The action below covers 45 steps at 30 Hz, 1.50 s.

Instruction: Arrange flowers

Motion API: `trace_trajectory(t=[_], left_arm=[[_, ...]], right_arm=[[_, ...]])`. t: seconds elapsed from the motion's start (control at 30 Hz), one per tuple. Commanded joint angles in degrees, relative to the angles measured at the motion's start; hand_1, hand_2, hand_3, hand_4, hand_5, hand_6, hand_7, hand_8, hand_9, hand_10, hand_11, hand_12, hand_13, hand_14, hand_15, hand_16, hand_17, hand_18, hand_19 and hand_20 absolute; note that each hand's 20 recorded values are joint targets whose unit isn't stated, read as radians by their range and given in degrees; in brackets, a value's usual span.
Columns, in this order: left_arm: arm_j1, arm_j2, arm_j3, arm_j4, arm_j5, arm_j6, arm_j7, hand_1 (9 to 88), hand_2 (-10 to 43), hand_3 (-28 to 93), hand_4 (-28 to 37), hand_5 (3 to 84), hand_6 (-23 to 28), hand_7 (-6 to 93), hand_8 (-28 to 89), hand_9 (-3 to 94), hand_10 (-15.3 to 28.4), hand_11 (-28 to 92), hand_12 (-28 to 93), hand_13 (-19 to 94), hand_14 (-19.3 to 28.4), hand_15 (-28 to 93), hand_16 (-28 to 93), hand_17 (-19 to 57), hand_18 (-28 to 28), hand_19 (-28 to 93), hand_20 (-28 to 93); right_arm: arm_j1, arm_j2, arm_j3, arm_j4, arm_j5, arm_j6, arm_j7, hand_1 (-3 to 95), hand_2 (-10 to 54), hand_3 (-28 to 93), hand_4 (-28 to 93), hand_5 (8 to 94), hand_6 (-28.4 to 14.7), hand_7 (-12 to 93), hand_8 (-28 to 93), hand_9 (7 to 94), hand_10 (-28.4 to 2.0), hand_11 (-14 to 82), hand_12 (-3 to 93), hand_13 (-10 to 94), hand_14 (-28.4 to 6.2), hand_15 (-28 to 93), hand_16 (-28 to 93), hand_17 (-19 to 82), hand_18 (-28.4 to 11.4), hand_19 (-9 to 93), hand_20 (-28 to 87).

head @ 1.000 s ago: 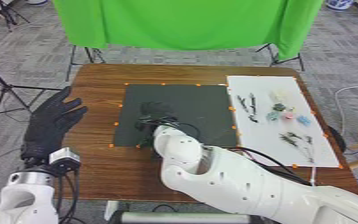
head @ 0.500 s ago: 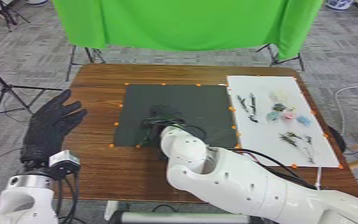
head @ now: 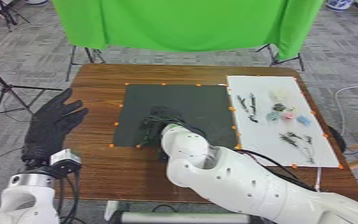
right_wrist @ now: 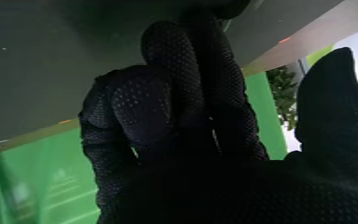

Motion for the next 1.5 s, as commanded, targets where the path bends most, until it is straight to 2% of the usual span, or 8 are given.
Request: trace_trajectory(t=[0.03, 0.27, 0.5, 0.6, 0.83, 1.2, 1.3, 1.5], left_arm=[[0.1, -0.06, 0.59, 0.34, 0.13, 0.54, -0.2, 24.8, 5.8, 81, -21.8, 34.6, 8.5, 14.9, -11, 33.7, 20.1, 28, 9, 25, 26.4, 49, -9, -8.0, 23.0, 61, -5], [0.64, -0.3, 0.14, 0.02, 0.09, 0.84, -0.42, 24.9, 5.9, 81, -21.8, 34.5, 8.5, 14.9, -11, 33.7, 20.0, 28, 9, 25, 26.4, 49, -10, -8.0, 23.0, 61, -5], [6.08, -0.95, -2.21, -2.33, -0.65, 3.42, 1.17, 25.0, 6.1, 81, -21.6, 34.7, 8.6, 15.0, -11, 33.7, 20.0, 28, 9, 25, 26.4, 49, -10, -8.0, 23.0, 61, -5], [7.01, -1.47, -2.97, -2.68, -0.53, 3.22, 0.79, 25.0, 6.1, 81, -21.5, 34.6, 8.6, 15.0, -11, 33.7, 20.0, 28, 9, 25, 26.4, 49, -10, -8.0, 23.0, 61, -5], [11.29, -1.59, -4.48, -4.64, -0.91, 5.21, 1.96, 25.0, 6.1, 81, -21.4, 34.7, 8.6, 14.9, -11, 33.8, 20.1, 28, 9, 25, 26.4, 49, -10, -8.0, 23.0, 61, -5], [13.49, -1.73, -4.46, -5.92, -0.74, 6.21, 2.34, 24.8, 6.0, 81, -21.6, 34.6, 8.6, 15.0, -11, 33.8, 20.1, 28, 9, 25, 26.4, 49, -10, -7.9, 23.0, 61, -5], [13.91, -2.49, -4.7, -6.12, -0.49, 5.86, 1.62, 24.8, 6.0, 81, -21.5, 34.7, 8.6, 14.9, -11, 33.7, 20.1, 28, 9, 25, 26.4, 49, -10, -8.0, 23.0, 61, -5], [14.8, -2.18, -5.22, -6.38, -0.62, 6.13, 2.75, 24.8, 5.9, 81, -21.6, 34.7, 8.6, 14.8, -11, 33.7, 20.0, 28, 9, 25, 26.4, 48, -10, -8.0, 23.0, 61, -5]], right_arm=[[-0.57, -1.28, 0.39, 0.45, 0.4, 0.95, -0.06, 12.2, 10.5, 84, -22, 72.6, -7.4, 11, -12, 72.1, -21.1, 55.2, 21.2, 69, -16.8, 86, 13, 24, -28.4, 89, 37], [2.34, 0.3, -4.19, -0.33, 0.43, 10.15, 0.63, 11.9, 10.9, 83, -22, 72.0, -7.4, 11, -12, 72.6, -21.0, 55.8, 21.1, 69, -17.0, 86, 13, 24, -28.4, 89, 38], [11.22, 4.12, -16.12, -3.07, -10.82, 26.41, 5.17, 10.4, 10.7, 84, -22, 76.3, -6.7, 14, -11, 77.4, -20.4, 55.2, 20.7, 74, -16.0, 85, 13, 30, -28.4, 91, 38], [17.79, 8.13, -22.27, -5.21, -16.18, 34.12, 7.62, 10.6, 10.2, 84, -21, 79.6, -6.3, 16, -11, 78.7, -19.8, 55.5, 21.1, 76, -14.9, 85, 14, 34, -28.4, 92, 37], [2.35, 18.92, 0.42, -19.5, -9.18, 18.68, 1.54, 13.4, 7.8, 85, -21, 77.9, -6.5, 18, -12, 75.4, -20.9, 48.6, 18.6, 72, -15.1, 81, 14, 34, -28.4, 93, 31], [-27.02, 29.07, 32.09, -31.95, -2.82, -1.92, 1.11, 18.5, 3.1, 84, -21, 65.8, -9.3, 18, -12, 63.2, -24.1, 36.7, 15.5, 61, -18.5, 76, 10, 29, -28.4, 91, 22], [-33.13, 31.24, 38.09, -33.17, -2.4, -4.66, 1.13, 20.0, 2.0, 84, -21, 63.7, -9.4, 18, -13, 61.7, -24.4, 34.6, 14.9, 60, -18.7, 75, 10, 29, -28.4, 91, 22], [-43.2, 34.75, 48.91, -34.37, -2.61, -5.14, 2.42, 21.2, 0.5, 85, -22, 62.5, -10.0, 19, -13, 60.5, -24.0, 36.7, 16.0, 59, -18.3, 75, 9, 29, -28.4, 92, 21]])
